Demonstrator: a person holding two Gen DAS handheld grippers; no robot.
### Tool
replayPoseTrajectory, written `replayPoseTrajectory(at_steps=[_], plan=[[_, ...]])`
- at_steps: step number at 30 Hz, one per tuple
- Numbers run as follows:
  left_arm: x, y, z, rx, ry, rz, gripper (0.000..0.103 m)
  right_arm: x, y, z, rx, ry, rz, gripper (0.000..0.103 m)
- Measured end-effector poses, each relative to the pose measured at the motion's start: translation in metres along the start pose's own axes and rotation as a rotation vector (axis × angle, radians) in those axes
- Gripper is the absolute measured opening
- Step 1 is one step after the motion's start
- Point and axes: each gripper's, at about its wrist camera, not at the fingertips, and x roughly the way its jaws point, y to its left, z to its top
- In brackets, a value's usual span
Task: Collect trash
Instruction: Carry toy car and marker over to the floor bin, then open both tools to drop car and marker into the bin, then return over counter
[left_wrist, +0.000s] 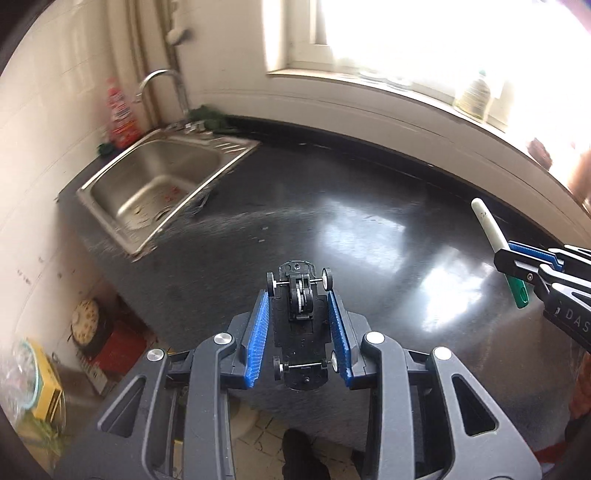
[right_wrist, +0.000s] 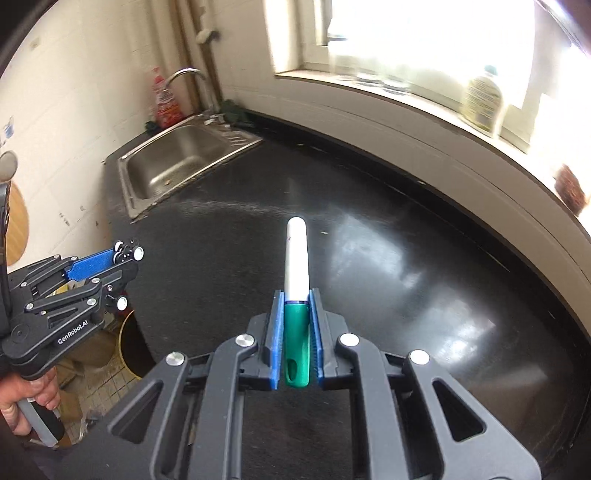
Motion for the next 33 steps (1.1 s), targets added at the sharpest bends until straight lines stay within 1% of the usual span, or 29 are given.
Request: replayPoseTrajectory(at_steps=[1, 3, 5, 7, 10, 11, 14, 17, 20, 23, 27, 32, 33], plan=[[-0.002, 0.015, -0.004, -0.027, 0.003, 0.021, 0.032, 0.006, 0.017, 0.006, -0.027, 0.005, 0.037, 0.014], [-0.007, 0.055, -0.017, -0.096, 0.016, 0.074, 0.032, 0.019, 0.054, 0.016, -0.073, 0.027, 0.139, 0.014], [-0.01, 0.092, -0.033, -0.167, 0.039, 0.123, 0.032, 0.034, 0.091, 0.023, -0.105, 0.058, 0.235, 0.014], [-0.012, 0.124, -0.05, -0.224, 0.06, 0.16, 0.032, 0.052, 0.132, 0.027, -0.153, 0.098, 0.309, 0.014], [-0.013, 0.172, -0.079, -0.31, 0.1, 0.21, 0.032, 0.073, 0.183, 0.027, -0.219, 0.154, 0.384, 0.014], [-0.011, 0.183, -0.087, -0.33, 0.111, 0.216, 0.032, 0.083, 0.203, 0.025, -0.243, 0.18, 0.415, 0.014], [-0.001, 0.217, -0.107, -0.383, 0.149, 0.228, 0.032, 0.105, 0.248, 0.018, -0.289, 0.249, 0.472, 0.014], [0.012, 0.244, -0.125, -0.415, 0.167, 0.229, 0.032, 0.131, 0.284, 0.012, -0.315, 0.324, 0.505, 0.014], [0.028, 0.267, -0.139, -0.445, 0.18, 0.23, 0.032, 0.162, 0.312, 0.008, -0.316, 0.406, 0.517, 0.014], [0.047, 0.284, -0.147, -0.46, 0.197, 0.23, 0.032, 0.185, 0.337, 0.004, -0.35, 0.448, 0.505, 0.014], [0.066, 0.301, -0.153, -0.472, 0.213, 0.216, 0.032, 0.205, 0.357, 0.0, -0.397, 0.471, 0.479, 0.014], [0.081, 0.309, -0.156, -0.461, 0.223, 0.191, 0.032, 0.219, 0.364, 0.0, -0.401, 0.485, 0.461, 0.014], [0.082, 0.309, -0.156, -0.458, 0.222, 0.182, 0.033, 0.221, 0.363, 0.0, -0.401, 0.489, 0.46, 0.018]])
